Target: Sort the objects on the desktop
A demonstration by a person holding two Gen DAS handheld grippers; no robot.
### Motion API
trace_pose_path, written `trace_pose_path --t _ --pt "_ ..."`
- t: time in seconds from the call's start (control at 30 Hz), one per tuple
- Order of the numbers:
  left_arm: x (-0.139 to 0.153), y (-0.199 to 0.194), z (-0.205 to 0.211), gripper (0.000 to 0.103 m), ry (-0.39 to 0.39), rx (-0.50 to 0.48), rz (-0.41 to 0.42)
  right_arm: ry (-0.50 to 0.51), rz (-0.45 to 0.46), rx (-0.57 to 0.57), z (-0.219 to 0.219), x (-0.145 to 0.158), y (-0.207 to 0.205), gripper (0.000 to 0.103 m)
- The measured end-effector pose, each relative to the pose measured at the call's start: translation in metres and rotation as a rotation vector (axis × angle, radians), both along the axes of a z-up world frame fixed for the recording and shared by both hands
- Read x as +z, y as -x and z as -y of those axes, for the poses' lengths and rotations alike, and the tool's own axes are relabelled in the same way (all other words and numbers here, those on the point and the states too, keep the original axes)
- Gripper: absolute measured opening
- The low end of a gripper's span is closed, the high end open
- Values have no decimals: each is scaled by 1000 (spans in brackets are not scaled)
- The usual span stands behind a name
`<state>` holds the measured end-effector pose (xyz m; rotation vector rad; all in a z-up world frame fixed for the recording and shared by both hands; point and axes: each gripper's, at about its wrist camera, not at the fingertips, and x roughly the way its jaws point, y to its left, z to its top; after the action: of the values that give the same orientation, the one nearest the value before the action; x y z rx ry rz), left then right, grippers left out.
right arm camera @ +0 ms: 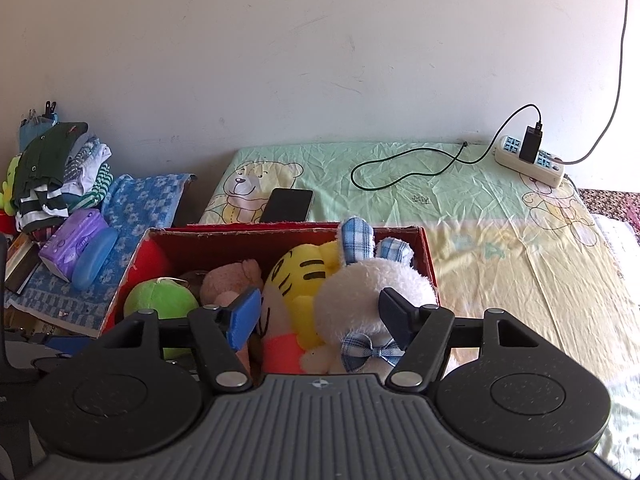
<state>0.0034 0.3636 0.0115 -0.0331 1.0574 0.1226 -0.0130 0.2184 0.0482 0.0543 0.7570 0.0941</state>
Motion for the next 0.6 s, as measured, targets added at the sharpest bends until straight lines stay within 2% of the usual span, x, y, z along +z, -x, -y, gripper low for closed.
trace_pose_path --t 0.13,0.3,0.47,0.6 --pt "-2 -2 1 102 -10 15 -24 -1 0 3 1 0 0 69" --pt "2 3 2 102 -10 12 8 2 0 9 1 0 -1 71" --pt "6 2 4 102 -44 46 40 -13 -1 9 2 4 0 71" --pt "8 -1 3 102 -73 52 34 -24 23 7 5 11 5 72"
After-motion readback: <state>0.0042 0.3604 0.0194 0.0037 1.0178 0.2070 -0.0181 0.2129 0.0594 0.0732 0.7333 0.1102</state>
